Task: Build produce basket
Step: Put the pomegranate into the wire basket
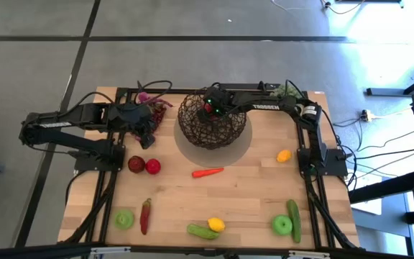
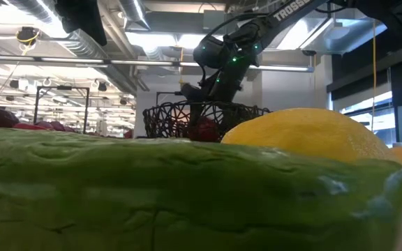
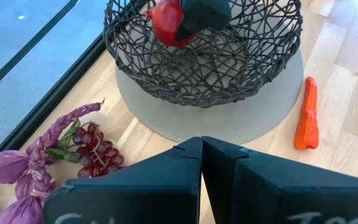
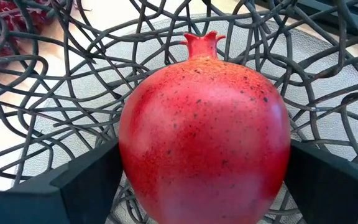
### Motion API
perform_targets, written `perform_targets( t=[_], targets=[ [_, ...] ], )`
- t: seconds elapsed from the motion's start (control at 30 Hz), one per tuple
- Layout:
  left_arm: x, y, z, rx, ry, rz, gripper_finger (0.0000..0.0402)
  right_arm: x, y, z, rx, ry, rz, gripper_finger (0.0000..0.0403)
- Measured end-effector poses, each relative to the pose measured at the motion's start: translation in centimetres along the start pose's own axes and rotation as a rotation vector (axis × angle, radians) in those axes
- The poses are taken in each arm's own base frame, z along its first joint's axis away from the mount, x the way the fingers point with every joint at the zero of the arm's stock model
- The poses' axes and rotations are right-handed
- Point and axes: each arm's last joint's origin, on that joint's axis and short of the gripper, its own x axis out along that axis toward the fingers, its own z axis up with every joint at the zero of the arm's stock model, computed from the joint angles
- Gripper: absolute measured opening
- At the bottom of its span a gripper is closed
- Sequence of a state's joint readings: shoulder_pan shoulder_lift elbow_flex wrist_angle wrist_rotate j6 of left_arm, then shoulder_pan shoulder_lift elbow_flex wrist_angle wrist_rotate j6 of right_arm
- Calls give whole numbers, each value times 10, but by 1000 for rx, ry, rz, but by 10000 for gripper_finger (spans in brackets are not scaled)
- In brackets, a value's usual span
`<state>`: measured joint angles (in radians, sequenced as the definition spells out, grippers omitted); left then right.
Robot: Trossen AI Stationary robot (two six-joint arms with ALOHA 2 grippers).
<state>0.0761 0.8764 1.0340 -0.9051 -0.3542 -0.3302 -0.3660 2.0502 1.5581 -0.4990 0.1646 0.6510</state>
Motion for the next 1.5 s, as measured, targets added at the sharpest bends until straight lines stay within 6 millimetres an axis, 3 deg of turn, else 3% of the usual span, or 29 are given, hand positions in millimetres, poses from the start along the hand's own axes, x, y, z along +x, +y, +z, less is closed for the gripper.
perform_targets(
  t=[0.33, 1.5],
  targets=[
    [0, 0, 0, 0, 0, 0, 0, 0, 0, 0, 79, -3, 3, 394],
    [0, 0, 0, 0, 0, 0, 0, 9, -1, -3, -46, -32, 59, 400]
  ],
)
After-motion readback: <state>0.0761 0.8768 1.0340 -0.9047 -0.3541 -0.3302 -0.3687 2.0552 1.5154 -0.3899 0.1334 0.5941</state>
